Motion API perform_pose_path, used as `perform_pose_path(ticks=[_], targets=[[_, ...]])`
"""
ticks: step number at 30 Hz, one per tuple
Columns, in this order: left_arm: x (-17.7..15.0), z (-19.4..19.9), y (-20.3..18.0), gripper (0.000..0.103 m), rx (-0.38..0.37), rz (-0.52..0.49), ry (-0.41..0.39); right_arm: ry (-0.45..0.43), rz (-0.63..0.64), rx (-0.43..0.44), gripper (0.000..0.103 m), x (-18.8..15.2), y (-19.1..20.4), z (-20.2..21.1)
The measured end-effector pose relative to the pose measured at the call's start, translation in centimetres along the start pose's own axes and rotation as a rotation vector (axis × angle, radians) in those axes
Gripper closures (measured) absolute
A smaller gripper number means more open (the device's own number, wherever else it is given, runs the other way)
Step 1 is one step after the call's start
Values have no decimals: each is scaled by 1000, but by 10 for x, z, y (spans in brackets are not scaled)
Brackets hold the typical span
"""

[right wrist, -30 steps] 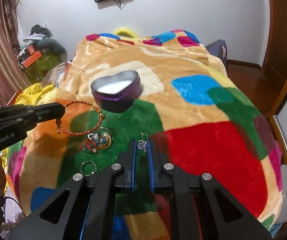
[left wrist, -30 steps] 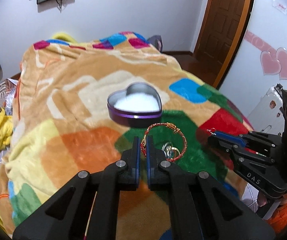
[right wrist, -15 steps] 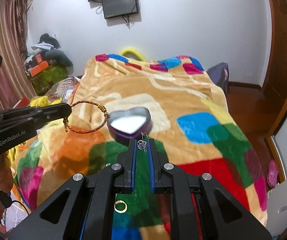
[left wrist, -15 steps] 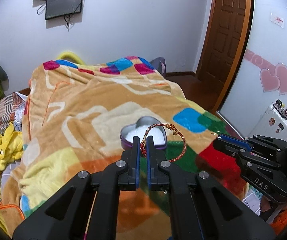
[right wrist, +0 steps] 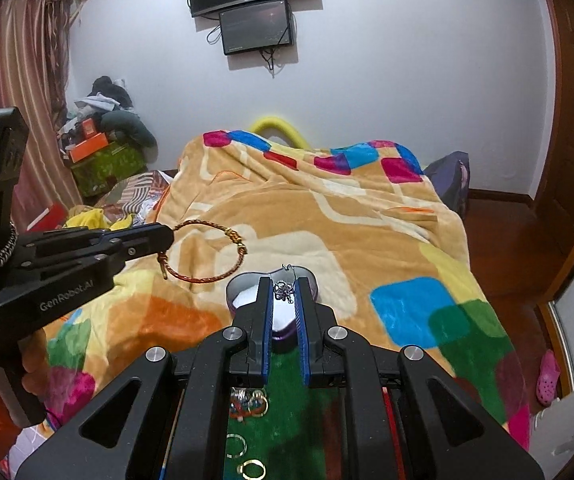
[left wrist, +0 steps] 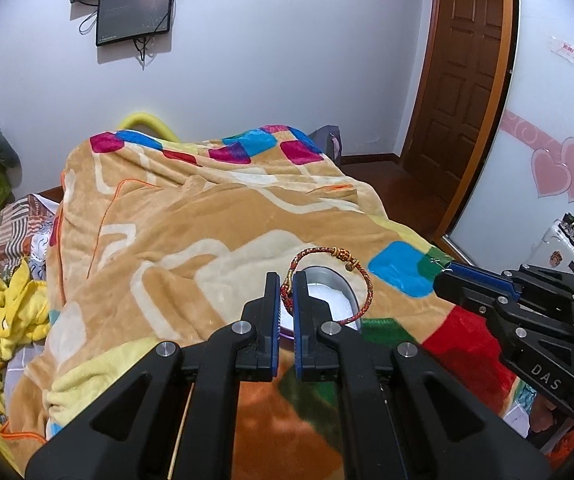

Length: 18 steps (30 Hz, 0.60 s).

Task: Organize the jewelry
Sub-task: 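Carry bracelet and earring into the heart tin and open both tools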

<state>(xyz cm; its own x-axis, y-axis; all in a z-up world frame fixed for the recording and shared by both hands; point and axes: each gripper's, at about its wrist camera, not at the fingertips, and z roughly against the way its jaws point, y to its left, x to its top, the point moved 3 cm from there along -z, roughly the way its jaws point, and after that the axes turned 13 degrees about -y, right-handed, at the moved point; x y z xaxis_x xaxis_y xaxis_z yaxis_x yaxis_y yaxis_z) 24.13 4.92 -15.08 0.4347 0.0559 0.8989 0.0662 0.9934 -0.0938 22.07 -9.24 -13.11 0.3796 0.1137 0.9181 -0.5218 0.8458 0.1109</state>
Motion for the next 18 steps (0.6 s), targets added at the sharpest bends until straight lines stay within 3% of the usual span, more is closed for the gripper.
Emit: perform_pose_path(ticks=[18], targets=[[-27, -78, 13, 99, -37, 41, 158, 142, -15, 70, 93, -20, -10, -64]])
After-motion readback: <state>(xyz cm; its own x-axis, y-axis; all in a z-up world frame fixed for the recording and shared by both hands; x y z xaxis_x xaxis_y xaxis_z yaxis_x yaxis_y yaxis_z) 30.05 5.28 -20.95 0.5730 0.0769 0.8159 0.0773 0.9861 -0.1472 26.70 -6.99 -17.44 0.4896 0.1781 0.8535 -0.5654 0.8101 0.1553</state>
